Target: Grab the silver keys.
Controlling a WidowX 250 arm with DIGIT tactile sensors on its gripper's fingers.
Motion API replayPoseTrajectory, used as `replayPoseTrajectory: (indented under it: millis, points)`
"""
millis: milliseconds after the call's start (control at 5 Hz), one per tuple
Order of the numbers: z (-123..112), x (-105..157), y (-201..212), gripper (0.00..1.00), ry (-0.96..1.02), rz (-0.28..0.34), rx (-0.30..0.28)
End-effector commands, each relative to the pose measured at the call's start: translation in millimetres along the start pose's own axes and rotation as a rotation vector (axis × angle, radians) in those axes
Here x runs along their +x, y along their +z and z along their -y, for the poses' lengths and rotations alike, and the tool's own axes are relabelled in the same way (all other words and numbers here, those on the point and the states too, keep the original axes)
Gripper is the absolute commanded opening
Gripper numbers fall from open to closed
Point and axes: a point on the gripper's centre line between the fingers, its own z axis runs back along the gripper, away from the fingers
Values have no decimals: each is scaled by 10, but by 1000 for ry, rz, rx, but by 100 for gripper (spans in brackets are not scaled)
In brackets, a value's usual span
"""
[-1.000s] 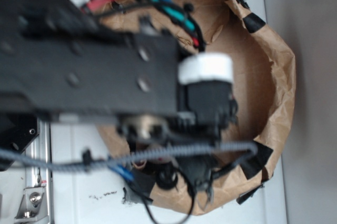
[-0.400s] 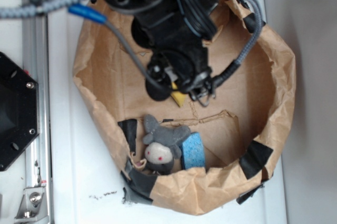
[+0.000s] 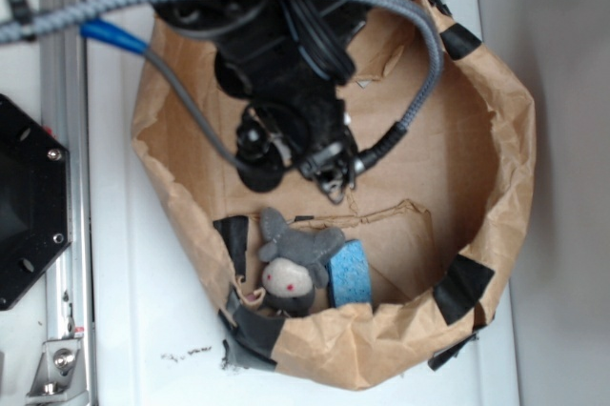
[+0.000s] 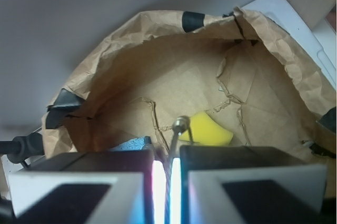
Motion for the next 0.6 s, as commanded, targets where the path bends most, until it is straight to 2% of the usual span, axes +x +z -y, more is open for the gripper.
replayPoseTrajectory:
  millis: [0, 200, 400]
  points:
    - [-61, 87, 5, 0, 35, 29, 16]
    - [21, 225, -97, 0, 41, 32, 32]
    - [39, 242, -135, 0, 49, 29, 46]
